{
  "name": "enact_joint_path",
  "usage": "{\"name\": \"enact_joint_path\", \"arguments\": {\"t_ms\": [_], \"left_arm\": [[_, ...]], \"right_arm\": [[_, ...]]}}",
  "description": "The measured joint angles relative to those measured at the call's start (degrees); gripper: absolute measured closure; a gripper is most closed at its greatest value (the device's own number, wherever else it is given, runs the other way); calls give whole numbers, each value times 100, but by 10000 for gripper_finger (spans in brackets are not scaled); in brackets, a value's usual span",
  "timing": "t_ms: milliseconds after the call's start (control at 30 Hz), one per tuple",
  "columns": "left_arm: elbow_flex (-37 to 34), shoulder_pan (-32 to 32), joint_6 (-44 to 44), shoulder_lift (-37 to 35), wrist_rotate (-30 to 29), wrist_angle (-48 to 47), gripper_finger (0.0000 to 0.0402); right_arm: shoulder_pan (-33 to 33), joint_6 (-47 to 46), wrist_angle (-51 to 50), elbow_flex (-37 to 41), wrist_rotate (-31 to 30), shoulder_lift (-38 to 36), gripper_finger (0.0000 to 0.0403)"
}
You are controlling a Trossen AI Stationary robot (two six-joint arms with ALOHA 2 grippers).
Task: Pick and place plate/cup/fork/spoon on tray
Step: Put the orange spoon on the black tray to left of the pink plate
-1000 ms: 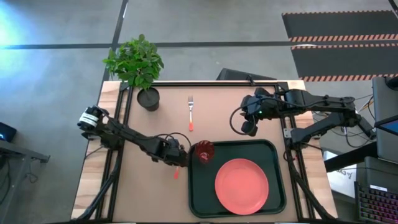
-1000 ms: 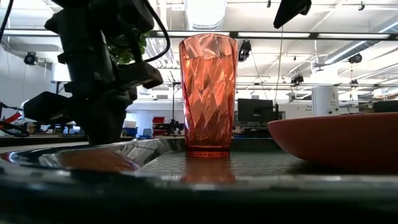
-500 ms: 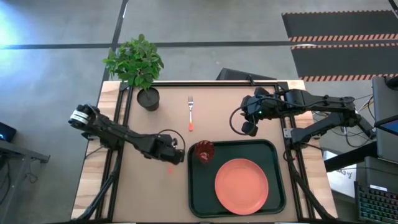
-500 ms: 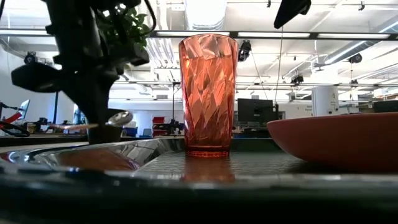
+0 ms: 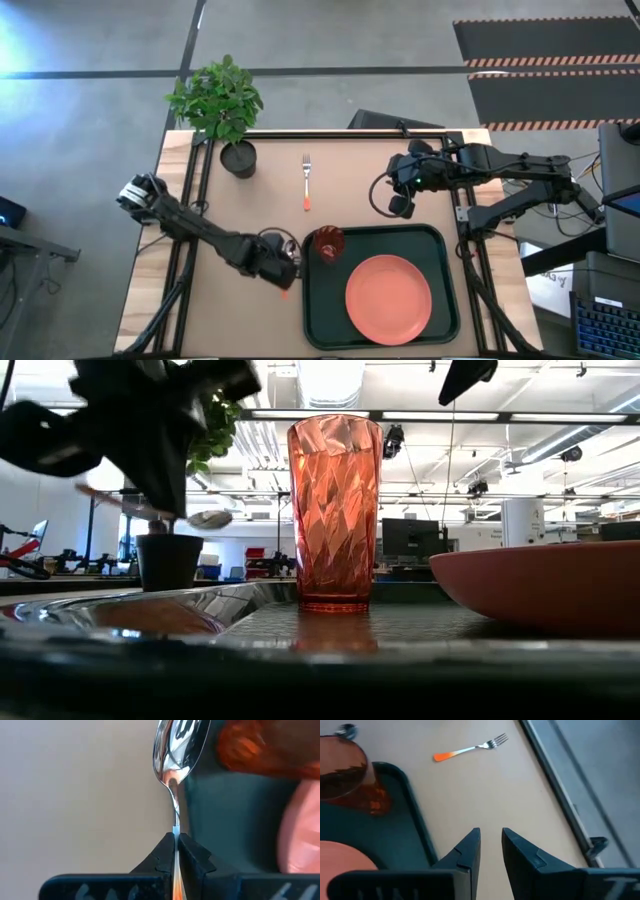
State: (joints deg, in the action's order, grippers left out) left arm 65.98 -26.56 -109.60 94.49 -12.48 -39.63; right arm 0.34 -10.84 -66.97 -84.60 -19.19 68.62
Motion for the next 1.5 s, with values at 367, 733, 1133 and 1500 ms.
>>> {"name": "enact_joint_path", "arguments": {"t_ms": [367,733,1133,1500], "left_arm": [[1375,-228,-481,1315,-141,468,401],[2401,-303,-973,2387,-138,642,400],[2438,-308,-1356,2793,-108,1137,401],[2266,-313,-1463,2924,166,1374,401]], "right_arm": [[-26,351,270,0,-185,-52,335],[-26,523,318,0,-177,-425,335],[-26,419,276,-2,-141,-1199,335],[-26,400,268,-2,-141,-1313,335]]}}
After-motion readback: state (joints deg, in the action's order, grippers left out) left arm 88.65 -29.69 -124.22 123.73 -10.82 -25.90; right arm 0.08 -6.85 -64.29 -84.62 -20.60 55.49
